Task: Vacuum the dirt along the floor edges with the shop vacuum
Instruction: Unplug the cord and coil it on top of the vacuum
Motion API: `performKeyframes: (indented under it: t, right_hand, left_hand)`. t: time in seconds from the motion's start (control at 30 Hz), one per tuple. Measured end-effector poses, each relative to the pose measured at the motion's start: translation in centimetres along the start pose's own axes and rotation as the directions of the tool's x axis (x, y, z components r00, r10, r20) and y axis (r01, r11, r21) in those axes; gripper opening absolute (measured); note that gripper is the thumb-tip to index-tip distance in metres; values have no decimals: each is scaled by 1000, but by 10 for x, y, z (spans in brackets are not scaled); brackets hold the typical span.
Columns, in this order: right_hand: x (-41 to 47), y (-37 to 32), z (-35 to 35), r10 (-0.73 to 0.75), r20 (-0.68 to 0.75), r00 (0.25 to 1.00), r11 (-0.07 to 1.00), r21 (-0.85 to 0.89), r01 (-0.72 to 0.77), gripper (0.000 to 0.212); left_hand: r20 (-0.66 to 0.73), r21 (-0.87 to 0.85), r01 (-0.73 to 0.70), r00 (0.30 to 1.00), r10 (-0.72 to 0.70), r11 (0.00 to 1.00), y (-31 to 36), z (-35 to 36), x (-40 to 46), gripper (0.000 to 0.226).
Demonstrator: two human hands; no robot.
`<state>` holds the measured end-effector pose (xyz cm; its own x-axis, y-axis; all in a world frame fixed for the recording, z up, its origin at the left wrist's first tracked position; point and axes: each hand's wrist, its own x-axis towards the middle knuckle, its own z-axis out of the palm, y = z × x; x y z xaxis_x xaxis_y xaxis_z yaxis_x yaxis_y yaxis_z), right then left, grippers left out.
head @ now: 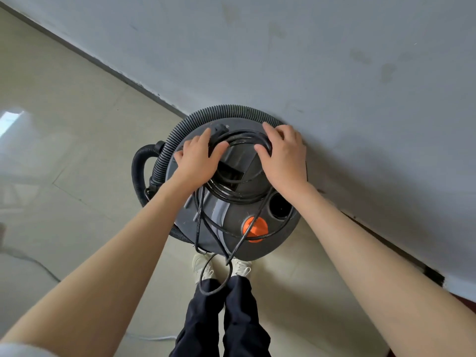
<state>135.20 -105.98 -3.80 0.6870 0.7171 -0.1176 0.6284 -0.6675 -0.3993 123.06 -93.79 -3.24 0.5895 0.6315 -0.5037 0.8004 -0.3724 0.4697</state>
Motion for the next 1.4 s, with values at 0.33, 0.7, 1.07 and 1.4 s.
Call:
performKeyframes:
  t: [0.33,0.7,1.07,1.4]
  right_hand:
    - [-53,-12,42,-226,62,972,930,-283,234,55]
    - [-43,-28,61,-348,14,937,880,-340,332,54]
    - [-10,-116,94,-587,62,807,772,-258,582,53]
    - [21,-236,145,-736,144,662,629,-216,747,54]
  left_hand:
    - [-17,154,-288,956,294,945,-38,8,-11,58]
    - [-186,254,-333,904,384,908,-75,6,-15,58]
    - [-406,139,-92,903,141,986,-152,-32,-35,57]
    - [-553,-4,99,829,-84,995,-253,-80,-48,59]
